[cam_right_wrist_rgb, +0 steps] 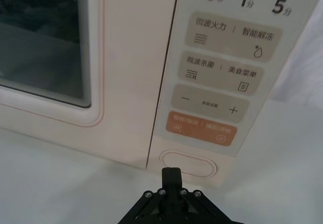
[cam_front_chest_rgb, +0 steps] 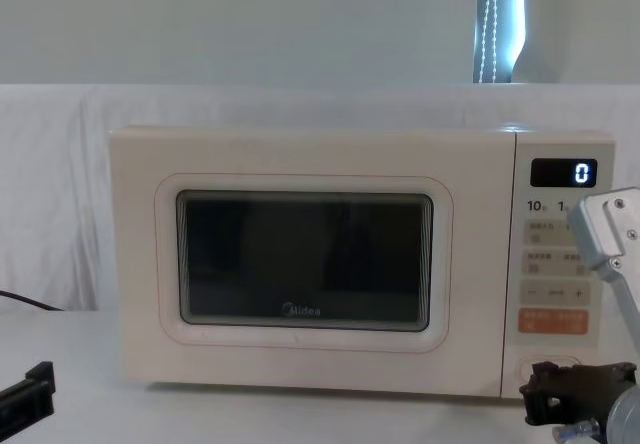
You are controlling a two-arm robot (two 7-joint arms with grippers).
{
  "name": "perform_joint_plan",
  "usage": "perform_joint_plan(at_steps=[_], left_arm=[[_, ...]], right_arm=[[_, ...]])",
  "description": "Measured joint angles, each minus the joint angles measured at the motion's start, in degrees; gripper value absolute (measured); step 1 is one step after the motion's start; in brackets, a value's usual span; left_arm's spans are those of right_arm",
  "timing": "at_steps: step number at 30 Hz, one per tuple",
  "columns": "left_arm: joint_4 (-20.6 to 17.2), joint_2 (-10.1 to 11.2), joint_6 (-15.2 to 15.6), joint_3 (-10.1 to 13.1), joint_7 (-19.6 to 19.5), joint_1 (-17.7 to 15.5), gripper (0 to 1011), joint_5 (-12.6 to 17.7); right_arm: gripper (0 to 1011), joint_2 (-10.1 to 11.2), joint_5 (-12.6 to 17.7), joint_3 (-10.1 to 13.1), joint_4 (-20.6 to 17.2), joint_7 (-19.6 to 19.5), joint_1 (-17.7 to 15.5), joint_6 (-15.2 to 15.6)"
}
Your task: Press the button to open the microwave door with one hand; close the microwave door with the other hand.
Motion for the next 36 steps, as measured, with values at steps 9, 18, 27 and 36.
perform_joint_plan(at_steps=[9, 18, 27, 36], left_arm=[[0.0, 0.0, 0.0, 0.0, 0.0, 0.0, 1001, 0.0], [0.0, 0.0, 0.0, 0.0, 0.0, 0.0, 1001, 0.0], [0.0, 0.0, 0.0, 0.0, 0.0, 0.0, 1001, 0.0], [0.0, 0.0, 0.0, 0.0, 0.0, 0.0, 1001, 0.0]], right_arm=[[0, -0.1, 0.2, 1.2, 2.9, 0.0, 1.9, -0.2], [0, -0.1, -0.1, 1.4, 3.9, -0.5, 2.9, -0.3], [0, -0.2, -0.6, 1.8, 4.9, -1.0, 3.5, 0.2], [0, -0.4, -1.0, 1.9, 5.7, -1.1, 4.2, 0.3]])
